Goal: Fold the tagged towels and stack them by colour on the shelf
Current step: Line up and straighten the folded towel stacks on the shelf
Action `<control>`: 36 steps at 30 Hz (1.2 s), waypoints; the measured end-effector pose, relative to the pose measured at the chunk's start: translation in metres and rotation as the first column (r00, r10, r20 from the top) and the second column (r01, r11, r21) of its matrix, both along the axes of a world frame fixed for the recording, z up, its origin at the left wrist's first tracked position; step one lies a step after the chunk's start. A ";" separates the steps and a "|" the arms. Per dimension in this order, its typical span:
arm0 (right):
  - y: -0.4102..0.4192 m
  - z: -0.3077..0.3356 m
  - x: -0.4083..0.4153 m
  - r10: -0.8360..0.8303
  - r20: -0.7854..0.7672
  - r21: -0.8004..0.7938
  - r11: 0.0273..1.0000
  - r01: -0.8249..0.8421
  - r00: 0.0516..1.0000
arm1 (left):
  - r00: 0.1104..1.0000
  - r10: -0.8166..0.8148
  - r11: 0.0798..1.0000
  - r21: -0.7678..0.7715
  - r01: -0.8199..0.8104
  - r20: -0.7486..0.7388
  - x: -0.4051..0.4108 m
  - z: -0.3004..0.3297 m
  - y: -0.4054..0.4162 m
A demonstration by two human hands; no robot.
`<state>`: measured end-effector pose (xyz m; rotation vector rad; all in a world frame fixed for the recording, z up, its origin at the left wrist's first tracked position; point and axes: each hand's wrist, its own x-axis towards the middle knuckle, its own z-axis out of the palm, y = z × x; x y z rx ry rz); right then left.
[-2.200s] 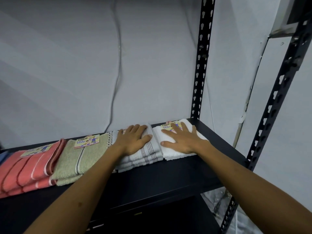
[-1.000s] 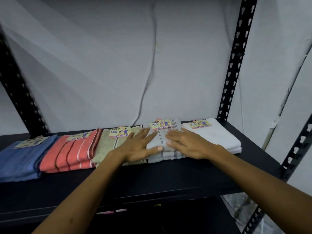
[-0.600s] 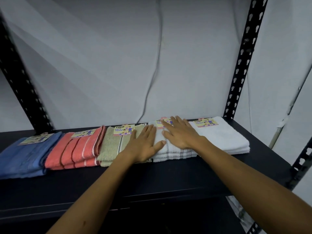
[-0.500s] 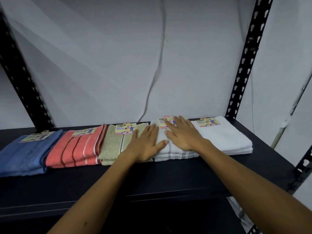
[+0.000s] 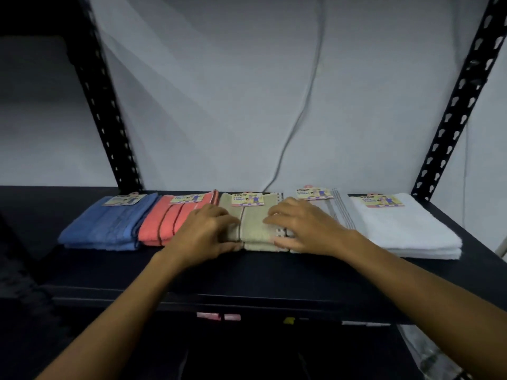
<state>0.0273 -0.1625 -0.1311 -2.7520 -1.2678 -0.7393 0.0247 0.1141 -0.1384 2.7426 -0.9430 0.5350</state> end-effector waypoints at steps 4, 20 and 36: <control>0.019 -0.003 0.007 0.103 0.022 -0.112 0.989 -0.100 0.994 | 0.991 -0.011 1.000 0.025 0.007 0.133 0.001 -0.007 0.007; 0.036 0.024 0.002 -0.041 -0.259 0.347 0.929 0.133 0.965 | 0.986 -0.037 0.990 -0.127 0.057 0.160 0.010 0.005 0.001; 0.057 -0.010 0.044 -0.608 -0.377 -0.334 0.793 0.509 0.699 | 0.897 0.329 0.922 0.308 -0.237 -0.295 0.045 -0.006 -0.023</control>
